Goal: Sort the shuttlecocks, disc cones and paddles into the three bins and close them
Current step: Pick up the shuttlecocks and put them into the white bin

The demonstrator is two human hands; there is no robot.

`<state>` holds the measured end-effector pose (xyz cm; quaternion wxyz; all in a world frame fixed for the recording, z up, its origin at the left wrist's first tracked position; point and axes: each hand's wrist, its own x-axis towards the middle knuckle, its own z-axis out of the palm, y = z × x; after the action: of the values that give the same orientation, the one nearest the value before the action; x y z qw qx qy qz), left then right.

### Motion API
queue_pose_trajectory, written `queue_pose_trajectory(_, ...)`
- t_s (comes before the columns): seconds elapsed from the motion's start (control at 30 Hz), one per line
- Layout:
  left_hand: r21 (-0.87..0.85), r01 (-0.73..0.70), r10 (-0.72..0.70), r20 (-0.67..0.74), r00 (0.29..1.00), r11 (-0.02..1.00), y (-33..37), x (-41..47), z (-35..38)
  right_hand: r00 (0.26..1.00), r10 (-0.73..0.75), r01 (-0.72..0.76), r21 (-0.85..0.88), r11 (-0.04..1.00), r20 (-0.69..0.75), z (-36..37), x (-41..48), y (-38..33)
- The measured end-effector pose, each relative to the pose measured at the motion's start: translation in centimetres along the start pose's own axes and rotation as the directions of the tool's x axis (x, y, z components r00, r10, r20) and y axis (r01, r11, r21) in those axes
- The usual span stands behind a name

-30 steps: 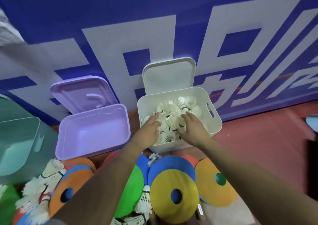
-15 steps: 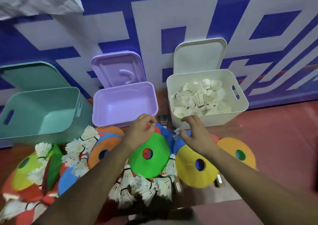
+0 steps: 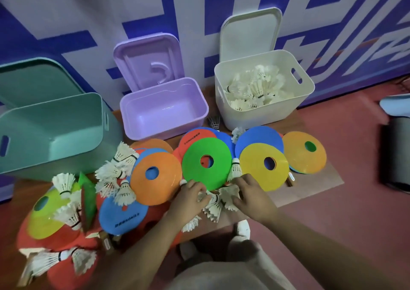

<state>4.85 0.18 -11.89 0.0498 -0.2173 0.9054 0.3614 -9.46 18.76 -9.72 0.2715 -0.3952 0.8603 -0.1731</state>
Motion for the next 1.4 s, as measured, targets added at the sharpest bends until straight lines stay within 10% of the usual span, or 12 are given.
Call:
queue_pose_trajectory(0.33, 0.278, 0.062, -0.037, -0.095, 0.995, 0.958, 0.9, 0.1, 2.6, 0.978, -0.203, 0.203, -0.448, 0.871, 0.048, 3.5, 0.5, 0.6)
queue_pose_trajectory(0.53, 0.164, 0.096, -0.056, -0.231, 0.971, 0.982, 1.4, 0.8, 2.1, 0.95, -0.309, 0.291, -0.513, 0.807, 0.052, 1.9, 2.3, 1.0)
queue_pose_trajectory(1.03, -0.084, 0.067, -0.097, -0.414, 0.905, 0.994, 6.9, 5.9, -7.9, 0.977, -0.16, 0.196, 0.3, 0.933, -0.14, -10.6, 7.1, 0.2)
queue_pose_trajectory(1.4, 0.015, -0.132, 0.12, -0.528, 0.841, 0.991, 17.2, 19.6, -14.1, 0.908, -0.01, 0.111, 0.218, 0.97, -0.42, -25.9, 14.4, 1.1)
